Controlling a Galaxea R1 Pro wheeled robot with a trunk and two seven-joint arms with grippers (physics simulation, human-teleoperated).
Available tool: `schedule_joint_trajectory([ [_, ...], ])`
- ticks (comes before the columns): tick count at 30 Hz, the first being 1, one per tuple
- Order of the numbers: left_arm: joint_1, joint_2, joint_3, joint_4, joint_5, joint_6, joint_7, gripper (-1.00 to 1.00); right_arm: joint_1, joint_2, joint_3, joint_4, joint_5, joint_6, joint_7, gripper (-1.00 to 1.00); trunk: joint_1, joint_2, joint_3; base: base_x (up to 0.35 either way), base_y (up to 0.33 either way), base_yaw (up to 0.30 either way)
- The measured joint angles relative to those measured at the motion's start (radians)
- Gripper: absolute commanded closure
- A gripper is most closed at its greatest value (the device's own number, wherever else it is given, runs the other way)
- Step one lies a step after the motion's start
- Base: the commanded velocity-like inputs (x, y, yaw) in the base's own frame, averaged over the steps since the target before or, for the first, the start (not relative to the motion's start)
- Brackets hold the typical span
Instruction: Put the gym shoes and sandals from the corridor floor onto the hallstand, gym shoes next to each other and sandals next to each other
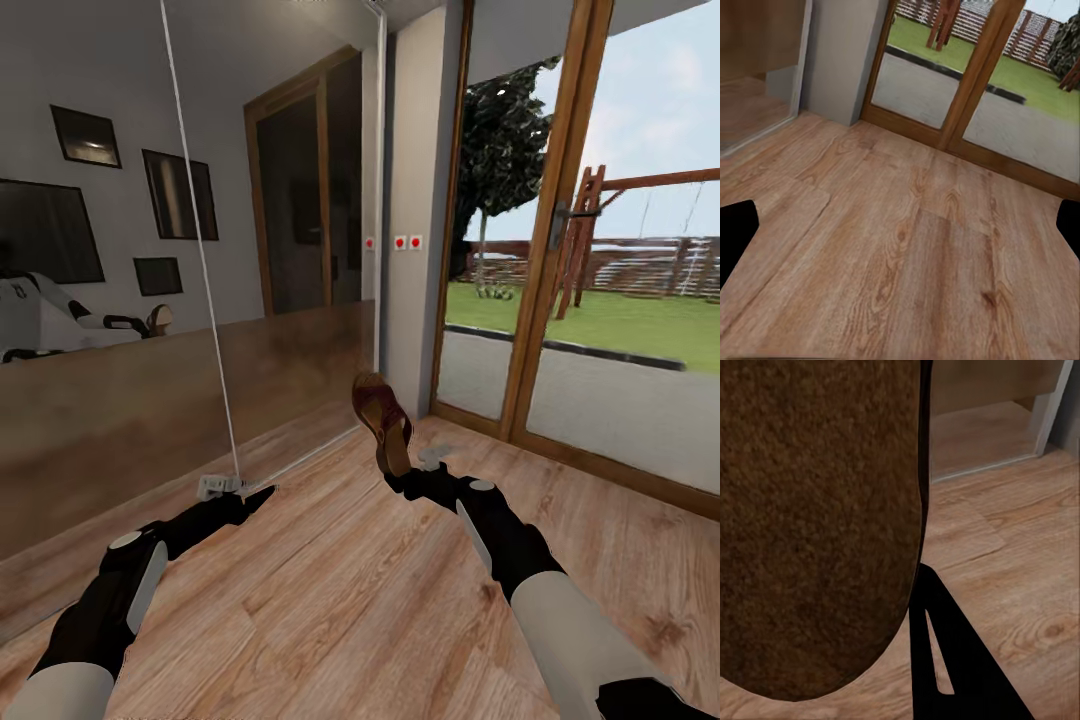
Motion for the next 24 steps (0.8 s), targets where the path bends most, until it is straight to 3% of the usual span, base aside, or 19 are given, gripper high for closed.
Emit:
schedule_joint_trajectory([
  [24, 0.0, 0.0, 0.0, 0.0, 0.0, 0.0, 0.0, -1.0, 0.0, 0.0, 0.001, 0.001, 0.0, 0.0, 0.0, 1.0, 0.0, 0.0, 0.023, 0.0, 0.0, 0.242],
])
